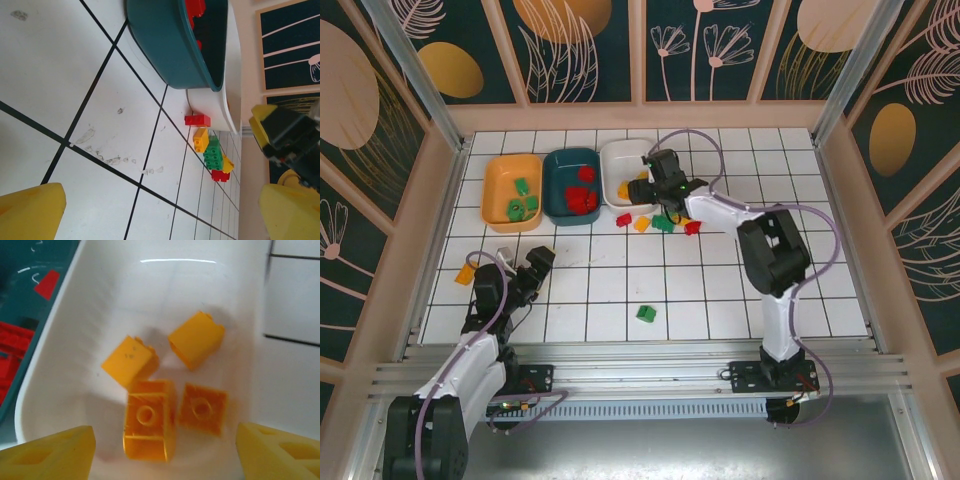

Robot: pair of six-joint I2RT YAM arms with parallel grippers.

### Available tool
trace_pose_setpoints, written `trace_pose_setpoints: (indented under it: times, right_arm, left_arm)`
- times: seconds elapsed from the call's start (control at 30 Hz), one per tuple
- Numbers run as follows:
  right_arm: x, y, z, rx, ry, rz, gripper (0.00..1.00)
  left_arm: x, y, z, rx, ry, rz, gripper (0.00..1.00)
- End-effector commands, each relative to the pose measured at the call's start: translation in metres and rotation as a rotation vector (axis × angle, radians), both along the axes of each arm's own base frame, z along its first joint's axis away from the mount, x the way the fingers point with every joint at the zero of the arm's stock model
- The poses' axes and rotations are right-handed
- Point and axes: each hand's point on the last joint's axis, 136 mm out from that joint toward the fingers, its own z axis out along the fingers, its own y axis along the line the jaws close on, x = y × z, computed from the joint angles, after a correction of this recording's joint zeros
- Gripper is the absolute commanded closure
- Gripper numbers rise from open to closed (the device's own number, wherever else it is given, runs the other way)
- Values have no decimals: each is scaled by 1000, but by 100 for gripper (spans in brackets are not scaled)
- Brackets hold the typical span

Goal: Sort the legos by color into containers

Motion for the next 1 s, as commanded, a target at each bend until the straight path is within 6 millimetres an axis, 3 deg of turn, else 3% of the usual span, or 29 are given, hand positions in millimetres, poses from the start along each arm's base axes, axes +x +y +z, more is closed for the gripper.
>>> trace_pose_setpoints:
  times: [0.0,0.13,0.27,0.37,0.57,0.97]
  right_arm:
    - [-11,-35,39,32,-101,-129,26]
    - [-41,-76,5,-1,-26,-197,33]
    - [-58,-87,-24,-67,38,-173,37]
    - [-54,-96,-36,-83,69,-175,37]
    - [-50,-100,-53,-90,114,-161,42]
    - [-50,-89,-69,-73,142,-100,51]
  left_arm:
    - [4,-7,14,-10,-65,-39,2]
    - [4,-15,15,-8,-75,-66,2]
    - [8,-27,18,10,-80,-95,2]
    - [11,-39,19,13,-77,-129,1]
    - [10,-52,9,12,-40,-164,2]
    - [11,-49,9,30,-35,-154,2]
